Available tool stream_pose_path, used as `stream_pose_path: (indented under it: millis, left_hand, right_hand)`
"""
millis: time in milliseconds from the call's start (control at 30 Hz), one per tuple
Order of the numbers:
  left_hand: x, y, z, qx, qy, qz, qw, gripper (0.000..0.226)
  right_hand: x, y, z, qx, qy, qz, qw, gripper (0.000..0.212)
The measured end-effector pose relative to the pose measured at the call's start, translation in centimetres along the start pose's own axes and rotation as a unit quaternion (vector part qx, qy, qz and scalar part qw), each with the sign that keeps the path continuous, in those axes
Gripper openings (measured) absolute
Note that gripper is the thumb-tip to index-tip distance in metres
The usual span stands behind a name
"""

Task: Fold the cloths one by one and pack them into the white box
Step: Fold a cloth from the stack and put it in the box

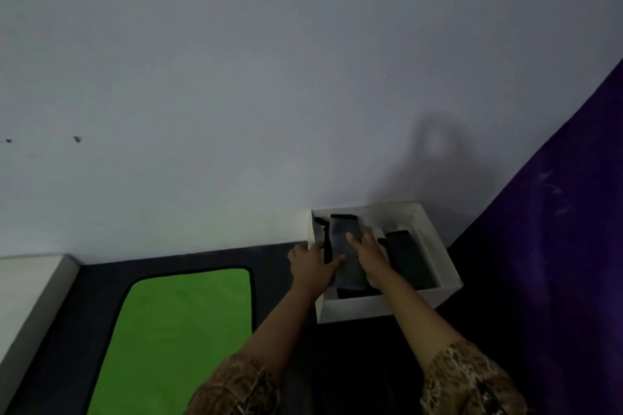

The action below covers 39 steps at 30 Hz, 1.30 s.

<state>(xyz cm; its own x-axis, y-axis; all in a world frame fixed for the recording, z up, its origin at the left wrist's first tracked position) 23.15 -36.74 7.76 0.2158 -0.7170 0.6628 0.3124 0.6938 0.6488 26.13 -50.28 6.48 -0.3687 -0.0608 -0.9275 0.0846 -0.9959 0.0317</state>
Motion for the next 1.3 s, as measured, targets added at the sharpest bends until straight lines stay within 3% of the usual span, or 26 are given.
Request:
stream_pose_path:
  millis: [233,300,367,433,533,633,767,867,967,1067,1167,1300]
  left_hand:
    - [-0.5,-1.4,-1.8,0.026,-0.002,-0.129,0.991,0.078]
    - [-0.9,-2.1,-2.4,0.070,-0.008,-0.180,0.981,0.065]
    - [-0.9,-2.3,-2.9,0.076,0.019,-0.257,0.963,0.043]
    - [-0.5,-2.5,-3.4,0.076,0.010,-0.309,0.948,0.027]
    - [-0.4,-2.8,-4.6,0.030,0.005,-0.339,0.940,0.038]
    - [-0.1,-2.8,-4.7,0.013,0.024,-0.368,0.929,0.043]
    - [-0.3,-2.3,-4.3,-0.007,0.001,-0.313,0.950,0.043]
    - [-1.0,-1.4,-3.3,-0.020,-0.032,-0.204,0.978,0.042]
    - [-2.6,0.5,-1.2,0.090,-0.100,-0.080,0.988,0.056]
    - [-6.5,2.7,1.4,0.209,-0.119,0.009,0.971,0.046]
    - [-12.2,4.2,4.2,0.250,-0.047,0.069,0.965,0.045]
    - [-21.4,5.3,8.8,0.259,0.119,0.083,0.955,0.031]
  right_hand:
    - [3.7,-0.9,-4.8,-0.039,-0.086,-0.014,0.995,0.058]
    - [4.3,-1.3,-5.7,-0.013,-0.090,0.000,0.996,0.057]
    - [4.7,-1.3,-6.1,0.033,-0.081,0.004,0.996,0.043]
    - [5.1,-1.1,-6.4,0.027,-0.062,0.054,0.996,0.033]
    - [5.7,-0.9,-6.6,0.014,0.009,0.187,0.982,0.026]
    - [6.5,-0.6,-6.6,0.015,0.041,0.288,0.957,0.032]
    - [7.2,-0.4,-6.7,-0.056,0.003,0.349,0.936,0.041]
    - [5.7,-0.4,-6.1,-0.051,0.005,0.352,0.935,0.034]
    - [2.5,-0.7,-3.5,0.036,0.072,0.303,0.950,0.026]
    - [0.5,-2.8,0.1,0.028,0.105,0.199,0.974,0.025]
    - [0.2,-7.0,4.3,-0.004,0.121,0.156,0.980,0.019]
    - [4.0,-13.5,8.9,-0.107,0.108,0.169,0.974,0.016]
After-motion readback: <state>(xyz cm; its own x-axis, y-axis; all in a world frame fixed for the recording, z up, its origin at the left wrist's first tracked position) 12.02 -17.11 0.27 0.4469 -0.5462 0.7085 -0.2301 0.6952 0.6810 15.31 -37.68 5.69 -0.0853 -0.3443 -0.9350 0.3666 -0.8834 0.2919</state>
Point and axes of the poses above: each hand's wrist, its own z-axis away from the middle knuckle, its own y-axis out of the back of the hand, x = y × z, the point moved 1 cm from there along -z, towards the middle knuckle, and after that the axes turned 10 degrees about -x, right-handed, at the moved point
